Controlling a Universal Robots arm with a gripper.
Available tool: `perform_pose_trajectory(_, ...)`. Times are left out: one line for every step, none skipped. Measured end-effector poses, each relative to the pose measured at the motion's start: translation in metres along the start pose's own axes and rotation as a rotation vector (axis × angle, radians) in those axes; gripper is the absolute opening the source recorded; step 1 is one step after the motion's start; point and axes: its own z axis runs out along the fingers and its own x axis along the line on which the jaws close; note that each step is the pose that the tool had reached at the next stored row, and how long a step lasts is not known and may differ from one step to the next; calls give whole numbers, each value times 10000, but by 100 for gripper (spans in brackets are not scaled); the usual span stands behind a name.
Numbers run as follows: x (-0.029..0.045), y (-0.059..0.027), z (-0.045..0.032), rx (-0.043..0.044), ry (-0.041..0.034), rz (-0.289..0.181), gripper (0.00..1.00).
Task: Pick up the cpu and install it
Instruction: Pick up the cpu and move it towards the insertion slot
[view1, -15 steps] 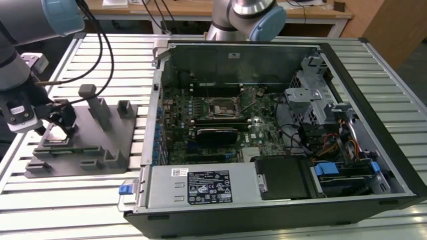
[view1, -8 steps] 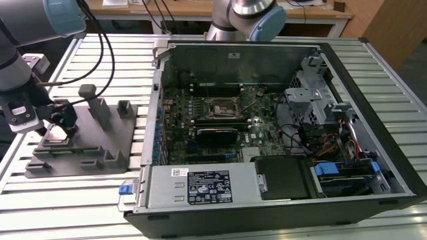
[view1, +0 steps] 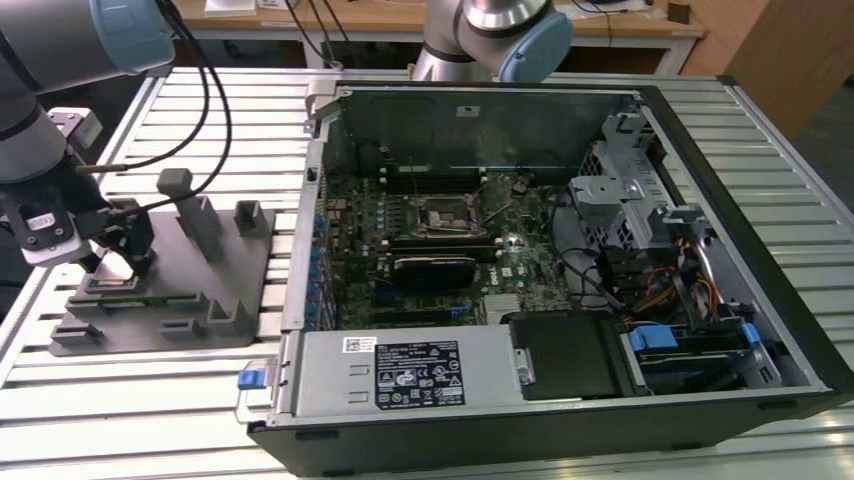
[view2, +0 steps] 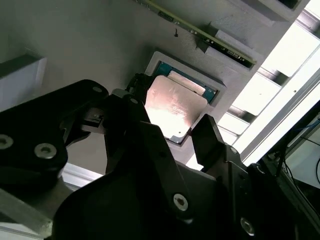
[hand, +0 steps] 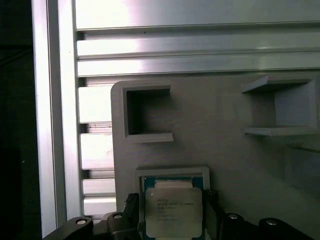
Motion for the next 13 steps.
perform_pose_trajectory(-1, 0, 0, -1, 0, 0, 69)
perform_pose_trajectory(-1, 0, 0, 0, 0, 0, 62)
perform_pose_trajectory(-2, 0, 0, -1, -1, -1, 62)
perform_pose_trajectory(-2, 0, 0, 0, 0, -1, 62)
perform_pose_trajectory(-2, 0, -3, 0, -1, -1, 62)
perform_pose_trajectory(-2, 0, -8, 1, -5, -1, 62)
perform_pose_trajectory(-3, 0, -13, 1, -9, -1, 62)
perform_pose_trajectory(-3, 0, -14, -2, -17, -1, 62)
perform_pose_trajectory(-3, 0, -13, -2, -22, -1, 62)
perform_pose_trajectory(-2, 0, -14, 0, -29, -1, 62)
perform_pose_trajectory(0, 0, -16, 1, -44, 0, 62)
perform_pose_trajectory(1, -1, -17, 0, -62, -1, 62)
perform_pose_trajectory(1, -1, -17, -1, -77, -1, 62)
